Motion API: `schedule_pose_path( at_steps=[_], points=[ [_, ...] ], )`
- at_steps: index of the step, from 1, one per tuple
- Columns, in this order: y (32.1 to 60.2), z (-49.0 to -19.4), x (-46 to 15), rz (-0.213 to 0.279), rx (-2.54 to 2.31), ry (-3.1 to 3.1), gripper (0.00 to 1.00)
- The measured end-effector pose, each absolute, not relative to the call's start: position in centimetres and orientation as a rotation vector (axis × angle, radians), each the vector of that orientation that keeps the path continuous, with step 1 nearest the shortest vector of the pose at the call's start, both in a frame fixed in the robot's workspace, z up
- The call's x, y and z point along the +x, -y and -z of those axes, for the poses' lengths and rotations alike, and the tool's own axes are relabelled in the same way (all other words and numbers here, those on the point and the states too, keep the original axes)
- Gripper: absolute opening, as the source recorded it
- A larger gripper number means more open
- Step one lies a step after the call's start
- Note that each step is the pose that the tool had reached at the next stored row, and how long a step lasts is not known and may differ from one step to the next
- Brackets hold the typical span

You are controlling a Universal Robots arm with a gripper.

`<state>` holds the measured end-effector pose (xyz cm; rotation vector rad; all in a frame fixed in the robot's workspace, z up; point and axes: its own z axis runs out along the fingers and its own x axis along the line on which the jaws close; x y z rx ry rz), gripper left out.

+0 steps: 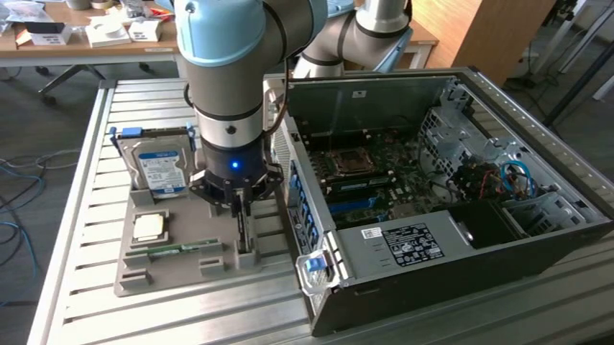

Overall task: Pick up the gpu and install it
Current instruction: 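Pick up the gpu and move the gpu toward the slot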

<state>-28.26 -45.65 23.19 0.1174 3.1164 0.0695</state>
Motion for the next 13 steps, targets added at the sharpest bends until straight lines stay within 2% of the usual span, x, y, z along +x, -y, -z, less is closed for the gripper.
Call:
schedule_pose_path(
  at_steps=[13],
  points=[
    [45.64,-23.48,-28.25,-0.070,0.112,-3.116,0.26]
  ],
)
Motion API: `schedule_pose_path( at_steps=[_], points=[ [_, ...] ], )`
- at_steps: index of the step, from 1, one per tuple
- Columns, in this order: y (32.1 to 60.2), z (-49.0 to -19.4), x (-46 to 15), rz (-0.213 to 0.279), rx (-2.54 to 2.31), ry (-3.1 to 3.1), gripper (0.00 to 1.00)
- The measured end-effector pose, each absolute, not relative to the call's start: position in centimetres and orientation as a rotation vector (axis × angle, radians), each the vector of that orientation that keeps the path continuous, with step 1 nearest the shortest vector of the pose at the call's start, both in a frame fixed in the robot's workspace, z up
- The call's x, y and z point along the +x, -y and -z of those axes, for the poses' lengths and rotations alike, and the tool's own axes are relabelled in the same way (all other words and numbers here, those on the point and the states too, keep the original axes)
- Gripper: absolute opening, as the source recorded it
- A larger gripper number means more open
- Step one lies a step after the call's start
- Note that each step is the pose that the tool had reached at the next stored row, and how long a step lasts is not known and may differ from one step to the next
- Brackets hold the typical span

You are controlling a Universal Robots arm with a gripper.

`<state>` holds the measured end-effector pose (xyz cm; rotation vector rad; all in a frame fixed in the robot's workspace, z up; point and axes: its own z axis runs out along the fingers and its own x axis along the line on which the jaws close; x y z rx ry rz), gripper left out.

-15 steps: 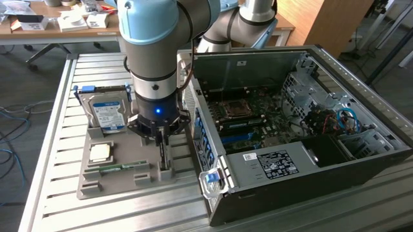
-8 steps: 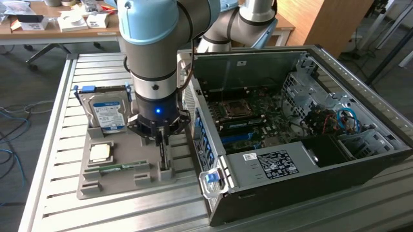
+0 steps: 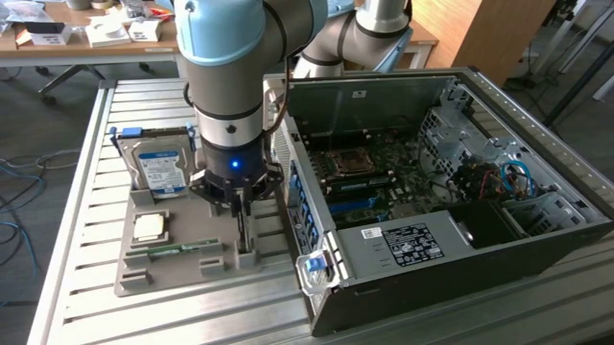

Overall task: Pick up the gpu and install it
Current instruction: 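Pick up the gpu and move the gpu toward the slot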

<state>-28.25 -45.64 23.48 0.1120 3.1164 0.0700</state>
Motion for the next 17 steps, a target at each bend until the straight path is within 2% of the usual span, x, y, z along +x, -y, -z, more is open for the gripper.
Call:
schedule_pose_path(
  at_steps=[17],
  points=[
    [45.6,-28.0,-28.3,-0.070,0.104,-3.116,0.26]
  ],
)
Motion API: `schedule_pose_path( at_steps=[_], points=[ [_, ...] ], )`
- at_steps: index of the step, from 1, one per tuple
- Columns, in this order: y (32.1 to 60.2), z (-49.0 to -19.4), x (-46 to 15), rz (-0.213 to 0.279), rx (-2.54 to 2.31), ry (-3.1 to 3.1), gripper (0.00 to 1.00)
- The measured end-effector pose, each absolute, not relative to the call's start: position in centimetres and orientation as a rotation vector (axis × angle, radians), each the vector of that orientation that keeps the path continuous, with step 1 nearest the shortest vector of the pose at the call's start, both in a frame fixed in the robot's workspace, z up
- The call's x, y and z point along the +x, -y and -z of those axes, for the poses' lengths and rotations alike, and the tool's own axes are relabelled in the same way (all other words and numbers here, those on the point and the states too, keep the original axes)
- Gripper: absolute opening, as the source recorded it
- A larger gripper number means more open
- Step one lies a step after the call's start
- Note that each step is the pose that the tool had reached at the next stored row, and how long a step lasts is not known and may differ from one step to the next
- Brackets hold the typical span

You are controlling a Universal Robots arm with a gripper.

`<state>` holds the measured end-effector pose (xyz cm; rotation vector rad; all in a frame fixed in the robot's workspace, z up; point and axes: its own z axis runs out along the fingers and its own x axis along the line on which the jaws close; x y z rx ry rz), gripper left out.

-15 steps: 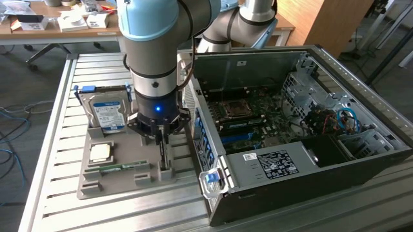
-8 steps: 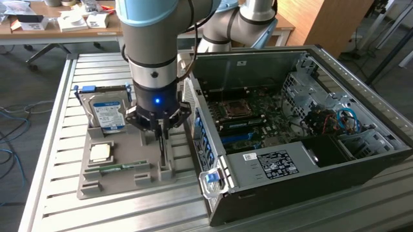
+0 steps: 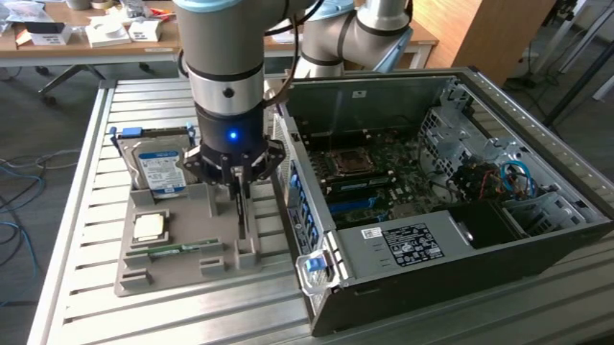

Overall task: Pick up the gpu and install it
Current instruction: 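Pick up the gpu and move the gpu toward the slot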

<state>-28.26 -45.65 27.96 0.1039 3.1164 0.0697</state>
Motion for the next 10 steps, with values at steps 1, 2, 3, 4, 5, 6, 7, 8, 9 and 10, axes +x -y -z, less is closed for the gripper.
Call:
schedule_pose_path(
  at_steps=[1,2,3,4,5,6,7,8,9,10],
  points=[
    [45.6,-28.1,-28.3,-0.070,0.101,-3.116,0.26],
    [45.6,-28.3,-28.3,-0.070,0.097,-3.116,0.26],
    [45.6,-28.5,-28.3,-0.070,0.094,-3.116,0.26],
    [45.6,-28.7,-28.3,-0.070,0.093,-3.116,0.26],
    [45.6,-29.0,-28.3,-0.070,0.092,-3.116,0.26],
    [45.6,-29.4,-28.3,-0.070,0.091,-3.116,0.26],
    [45.6,-29.7,-28.3,-0.070,0.091,-3.116,0.26],
    [45.6,-30.1,-28.3,-0.070,0.090,-3.116,0.26],
    [45.6,-30.5,-28.3,-0.070,0.090,-3.116,0.26],
    [45.6,-30.9,-28.3,-0.070,0.090,-3.116,0.26]
  ],
)
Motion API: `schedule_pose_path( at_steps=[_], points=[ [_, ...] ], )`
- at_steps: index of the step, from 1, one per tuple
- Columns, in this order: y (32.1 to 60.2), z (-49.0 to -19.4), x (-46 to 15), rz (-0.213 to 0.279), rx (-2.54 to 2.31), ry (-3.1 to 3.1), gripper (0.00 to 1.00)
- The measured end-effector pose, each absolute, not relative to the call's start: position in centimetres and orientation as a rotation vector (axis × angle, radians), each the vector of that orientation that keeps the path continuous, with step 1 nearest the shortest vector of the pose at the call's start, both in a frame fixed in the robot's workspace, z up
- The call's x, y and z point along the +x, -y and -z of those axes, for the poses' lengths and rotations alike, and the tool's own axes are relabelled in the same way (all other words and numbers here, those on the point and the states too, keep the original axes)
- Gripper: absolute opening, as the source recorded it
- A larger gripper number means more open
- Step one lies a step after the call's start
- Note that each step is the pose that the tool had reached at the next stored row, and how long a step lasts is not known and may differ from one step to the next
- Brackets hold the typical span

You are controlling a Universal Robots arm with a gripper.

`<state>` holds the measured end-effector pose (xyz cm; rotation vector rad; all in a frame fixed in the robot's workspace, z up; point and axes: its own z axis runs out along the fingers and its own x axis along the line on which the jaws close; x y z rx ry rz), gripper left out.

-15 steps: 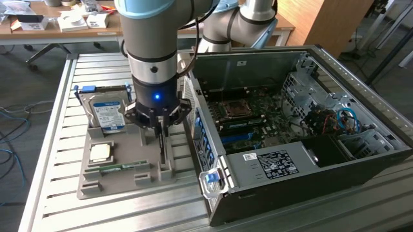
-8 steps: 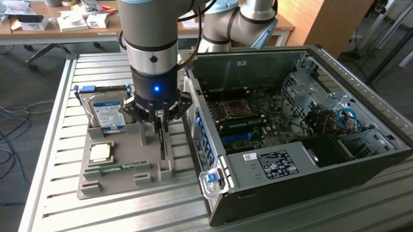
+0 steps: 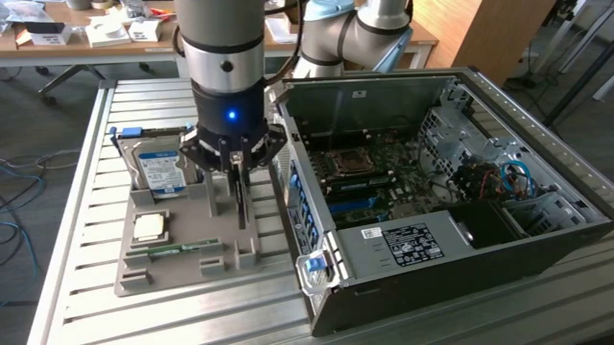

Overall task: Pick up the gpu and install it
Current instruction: 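Pick up the gpu and move the gpu toward the slot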

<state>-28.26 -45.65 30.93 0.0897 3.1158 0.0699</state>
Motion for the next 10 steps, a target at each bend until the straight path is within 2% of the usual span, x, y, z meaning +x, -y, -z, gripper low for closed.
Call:
schedule_pose_path(
  at_steps=[10],
  points=[
    [45.6,-35.0,-28.3,-0.070,0.088,-3.113,0.26]
  ],
)
